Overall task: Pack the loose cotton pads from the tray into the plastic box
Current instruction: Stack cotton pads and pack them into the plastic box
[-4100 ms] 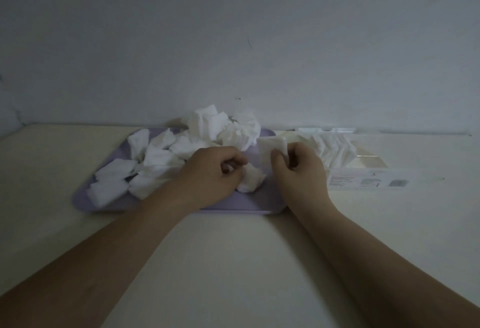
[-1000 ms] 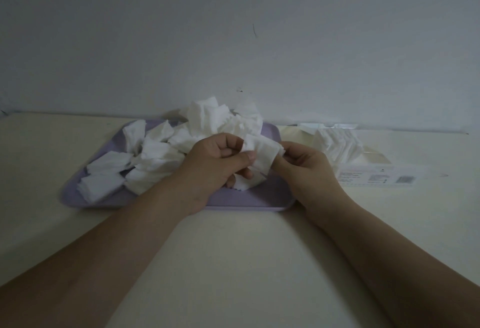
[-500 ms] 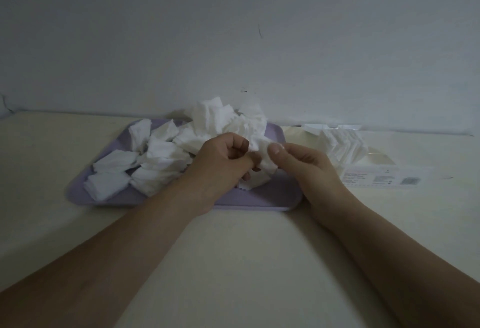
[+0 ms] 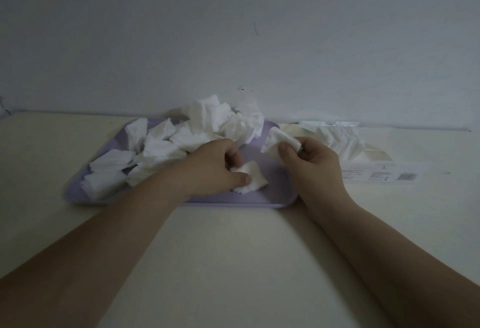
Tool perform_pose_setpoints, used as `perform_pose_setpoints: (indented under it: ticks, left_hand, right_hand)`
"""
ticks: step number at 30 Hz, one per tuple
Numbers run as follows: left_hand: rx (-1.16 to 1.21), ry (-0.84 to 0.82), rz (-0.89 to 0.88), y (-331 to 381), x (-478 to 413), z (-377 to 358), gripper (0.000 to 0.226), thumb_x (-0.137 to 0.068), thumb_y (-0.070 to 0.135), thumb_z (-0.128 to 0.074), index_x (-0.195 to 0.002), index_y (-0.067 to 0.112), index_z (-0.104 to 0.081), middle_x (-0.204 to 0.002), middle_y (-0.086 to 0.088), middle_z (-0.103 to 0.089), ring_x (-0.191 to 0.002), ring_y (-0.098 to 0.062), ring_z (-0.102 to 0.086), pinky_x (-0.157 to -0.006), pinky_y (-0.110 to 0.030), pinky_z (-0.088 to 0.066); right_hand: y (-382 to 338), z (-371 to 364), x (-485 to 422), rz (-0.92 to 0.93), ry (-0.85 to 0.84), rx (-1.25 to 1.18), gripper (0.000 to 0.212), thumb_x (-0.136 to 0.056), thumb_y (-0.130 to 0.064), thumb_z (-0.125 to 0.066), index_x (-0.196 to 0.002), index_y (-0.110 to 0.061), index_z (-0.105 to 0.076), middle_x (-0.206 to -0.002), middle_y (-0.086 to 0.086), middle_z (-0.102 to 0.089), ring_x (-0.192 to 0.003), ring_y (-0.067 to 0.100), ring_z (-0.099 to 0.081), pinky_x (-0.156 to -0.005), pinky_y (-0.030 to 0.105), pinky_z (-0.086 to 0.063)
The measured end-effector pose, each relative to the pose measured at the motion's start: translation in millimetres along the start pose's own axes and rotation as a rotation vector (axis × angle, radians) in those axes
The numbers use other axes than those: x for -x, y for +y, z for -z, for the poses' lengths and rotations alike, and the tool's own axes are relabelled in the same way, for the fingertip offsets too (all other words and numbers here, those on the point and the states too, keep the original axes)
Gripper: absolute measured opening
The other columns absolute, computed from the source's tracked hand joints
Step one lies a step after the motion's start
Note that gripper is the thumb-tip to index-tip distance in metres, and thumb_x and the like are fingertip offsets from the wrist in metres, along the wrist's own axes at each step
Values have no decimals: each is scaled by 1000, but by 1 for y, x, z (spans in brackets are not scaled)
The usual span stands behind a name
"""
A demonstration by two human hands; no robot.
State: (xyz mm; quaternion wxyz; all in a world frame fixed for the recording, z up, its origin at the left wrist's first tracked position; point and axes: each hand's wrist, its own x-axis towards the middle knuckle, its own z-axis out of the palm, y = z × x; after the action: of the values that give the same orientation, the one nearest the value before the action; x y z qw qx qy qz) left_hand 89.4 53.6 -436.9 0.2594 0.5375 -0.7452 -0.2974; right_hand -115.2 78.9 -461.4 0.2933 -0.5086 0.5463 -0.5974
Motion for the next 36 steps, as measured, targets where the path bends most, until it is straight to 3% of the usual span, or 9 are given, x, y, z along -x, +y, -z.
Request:
perform_pose_setpoints:
  ticks: [4,10,15,17,21,27,29,33,36]
  left_hand:
    - [81,-143,25,-1,1,8,41,-79,17,-85,-113,23,-64,-91,-1,-72,-76,-12,-67,-72,-28,-54]
    - [27,-174,6,5,4,11,16,-78,10,-75,-91,18,-69,-79,-1,-70,-71,-12,-63,-67,-27,-52]
    - [547,-149,-6,-1,-2,13,39,-70,10,-80,-107,19,-71,-104,-16,-74,-87,-27,-67,-68,-39,-52]
    - [643,-123,-31,0,-2,9,32,-72,12,-84,-102,19,-74,-100,-18,-74,-86,-30,-63,-66,-36,-49]
    - [647,9,-22,2,0,-3,20,-82,3,-82,-98,11,-73,-92,-16,-73,-83,-24,-65,-68,-31,-56]
    - [574,95,-16,-1,-2,-7,24,-79,9,-87,-100,7,-77,-70,6,-65,-60,-4,-56,-55,-17,-46]
    - [579,122,-39,-2,-2,-9,24,-78,6,-87,-99,4,-76,-73,0,-69,-64,-2,-60,-62,-15,-49]
    - [609,150,-51,-5,-3,-11,17,-77,4,-87,-90,7,-77,-92,-22,-75,-83,-19,-69,-88,-34,-58]
    - [597,154,-71,-4,-2,-12,19,-76,2,-87,-90,8,-75,-87,-17,-75,-79,-15,-70,-81,-29,-60]
  right_hand:
    - [2,0,-1,20,-26,25,9,-90,-23,-69,-88,-17,-75,-79,12,-74,-68,13,-61,-68,39,-51]
    - [2,1,-1,36,-37,56,13,-90,-25,-69,-88,-13,-74,-82,17,-73,-70,16,-61,-69,48,-54]
    - [-1,1,0,11,-83,4,6,-90,-21,-74,-89,-18,-78,-84,11,-77,-76,15,-65,-78,47,-56]
    - [-3,1,1,-9,-147,-62,5,-91,-19,-76,-93,-19,-81,-87,6,-79,-83,16,-70,-86,46,-57]
    - [-6,0,4,-2,-307,-71,13,-95,-23,-71,-102,-19,-81,-96,1,-81,-100,24,-74,-97,47,-55]
    - [-5,0,3,24,-369,-36,16,-100,-25,-64,-105,-21,-79,-99,6,-80,-98,25,-72,-95,46,-54]
    - [-5,-2,3,9,-400,0,21,-94,-30,-63,-104,-22,-79,-99,11,-78,-95,25,-70,-95,51,-52]
    - [-9,3,1,-75,-467,-110,31,-77,-24,-66,-102,-10,-79,-105,22,-75,-96,25,-68,-94,46,-49]
    - [-8,2,5,0,-464,-21,28,-81,-36,-75,-103,-18,-78,-97,12,-78,-94,22,-71,-97,53,-52]
